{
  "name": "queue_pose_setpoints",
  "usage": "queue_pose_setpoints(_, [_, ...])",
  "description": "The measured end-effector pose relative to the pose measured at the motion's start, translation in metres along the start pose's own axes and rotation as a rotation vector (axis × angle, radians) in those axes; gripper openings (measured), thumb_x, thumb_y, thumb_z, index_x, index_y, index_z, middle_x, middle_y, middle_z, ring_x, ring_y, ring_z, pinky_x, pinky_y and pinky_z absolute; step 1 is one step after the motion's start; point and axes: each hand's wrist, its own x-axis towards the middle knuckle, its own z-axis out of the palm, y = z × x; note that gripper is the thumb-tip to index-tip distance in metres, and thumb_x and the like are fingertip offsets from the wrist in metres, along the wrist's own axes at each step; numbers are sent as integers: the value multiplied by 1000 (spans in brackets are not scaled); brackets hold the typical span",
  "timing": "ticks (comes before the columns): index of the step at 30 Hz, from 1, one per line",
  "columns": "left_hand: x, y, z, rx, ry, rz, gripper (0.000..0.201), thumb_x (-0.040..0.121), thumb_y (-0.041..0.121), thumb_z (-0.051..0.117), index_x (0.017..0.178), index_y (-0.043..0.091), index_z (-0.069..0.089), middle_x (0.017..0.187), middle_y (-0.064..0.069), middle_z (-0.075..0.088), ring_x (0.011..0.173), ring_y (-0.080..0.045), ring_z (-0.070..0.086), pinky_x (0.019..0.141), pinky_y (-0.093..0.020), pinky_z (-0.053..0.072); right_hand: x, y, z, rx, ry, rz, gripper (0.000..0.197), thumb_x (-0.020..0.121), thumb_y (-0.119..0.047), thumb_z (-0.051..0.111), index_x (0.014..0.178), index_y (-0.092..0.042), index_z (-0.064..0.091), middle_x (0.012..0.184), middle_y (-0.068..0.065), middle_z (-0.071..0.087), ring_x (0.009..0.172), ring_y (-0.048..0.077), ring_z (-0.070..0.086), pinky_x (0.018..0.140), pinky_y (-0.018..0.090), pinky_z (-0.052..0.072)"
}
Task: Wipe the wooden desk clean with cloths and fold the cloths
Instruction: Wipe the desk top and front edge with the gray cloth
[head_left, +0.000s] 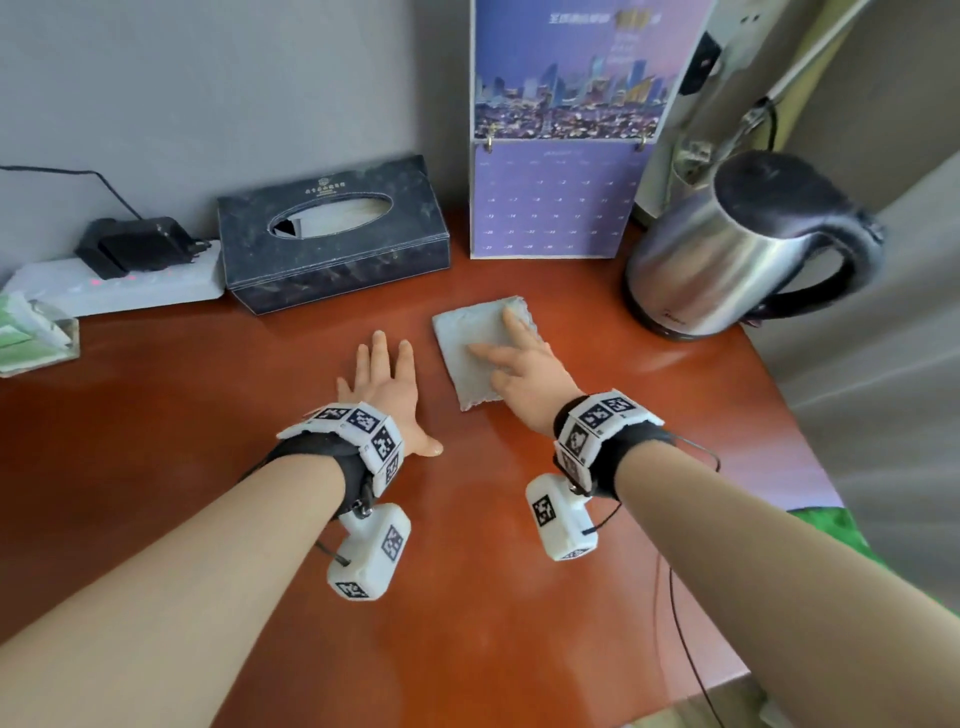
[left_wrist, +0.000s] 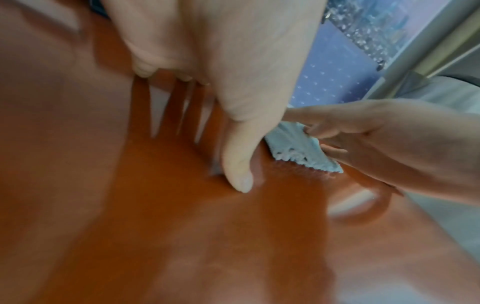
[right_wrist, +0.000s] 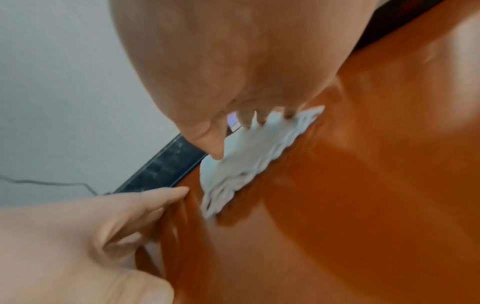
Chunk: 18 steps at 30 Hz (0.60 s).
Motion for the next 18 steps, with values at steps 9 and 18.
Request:
queue_pose_setpoints(9, [2, 120, 26, 23, 183, 131, 98, 87, 79, 17, 154, 18, -21, 158, -3, -35, 148, -24, -25, 120, -55, -6, -64, 137, -110, 294, 608, 702, 25, 67, -26, 54, 79, -19, 75, 74, 8, 71, 77, 32, 67, 78, 37, 57])
queue_pose_setpoints(18, [31, 149, 22, 119, 139, 74, 114, 73, 93, 12, 147, 20, -33, 154, -1, -42, 144, -24, -33, 118, -56, -11, -54, 181, -161, 1024, 766, 531, 57, 67, -10, 66, 122, -11, 53, 65, 7, 59, 53, 21, 55, 53, 29, 45])
